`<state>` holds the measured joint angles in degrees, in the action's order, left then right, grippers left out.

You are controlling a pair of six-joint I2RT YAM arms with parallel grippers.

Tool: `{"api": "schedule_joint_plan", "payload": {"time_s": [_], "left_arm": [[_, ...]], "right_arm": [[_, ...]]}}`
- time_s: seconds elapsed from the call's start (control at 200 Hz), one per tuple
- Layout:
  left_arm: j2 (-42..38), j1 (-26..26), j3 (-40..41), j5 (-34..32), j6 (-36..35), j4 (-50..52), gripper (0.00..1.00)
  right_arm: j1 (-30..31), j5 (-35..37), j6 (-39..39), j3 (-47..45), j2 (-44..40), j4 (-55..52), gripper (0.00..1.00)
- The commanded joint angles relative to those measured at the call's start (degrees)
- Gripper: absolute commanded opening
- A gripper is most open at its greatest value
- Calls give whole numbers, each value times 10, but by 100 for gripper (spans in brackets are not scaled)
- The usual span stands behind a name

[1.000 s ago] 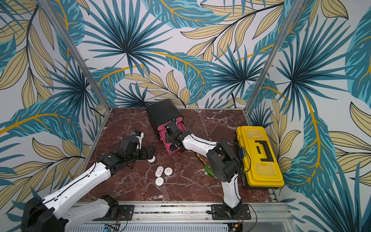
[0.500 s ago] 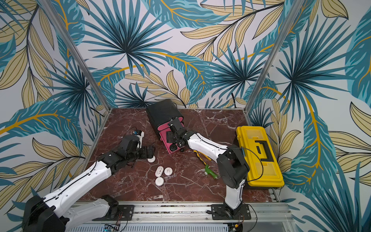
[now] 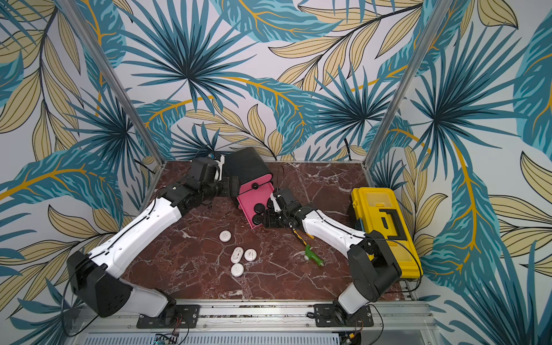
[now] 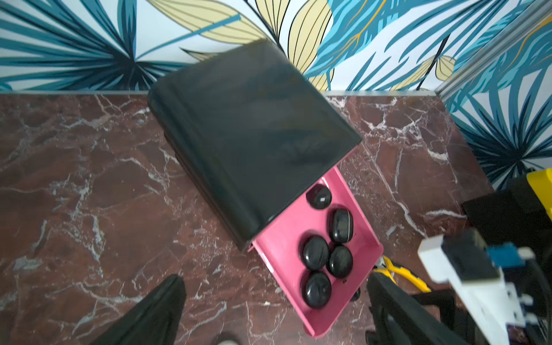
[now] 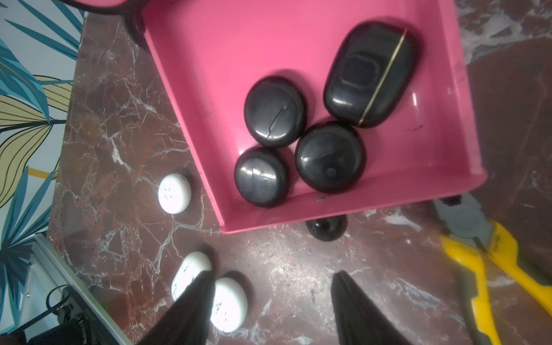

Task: Put the bluetooth earphones in the drawer according to color
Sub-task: Close the drawer of the storage box.

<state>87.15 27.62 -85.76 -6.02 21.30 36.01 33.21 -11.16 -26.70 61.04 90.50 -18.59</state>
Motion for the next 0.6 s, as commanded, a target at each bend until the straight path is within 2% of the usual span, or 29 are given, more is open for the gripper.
{"api": "schedule_joint_plan", "payload": {"time_s": [0.0,0.285,0.451,0.596], "left_arm": [[60,-17,-87,29,-20,59,100],[210,-32,-290,32,-62,133,100],[270,-51,-348,51,-71,138,100],[313,-72,-369,85,-71,132,100]], "right_arm": [[-5,-24,10,-28,-9,12,66],[-18,-38,19,-86,4,87,66],[-18,-36,20,-94,28,133,60],[-17,-27,28,-103,52,175,58]]}}
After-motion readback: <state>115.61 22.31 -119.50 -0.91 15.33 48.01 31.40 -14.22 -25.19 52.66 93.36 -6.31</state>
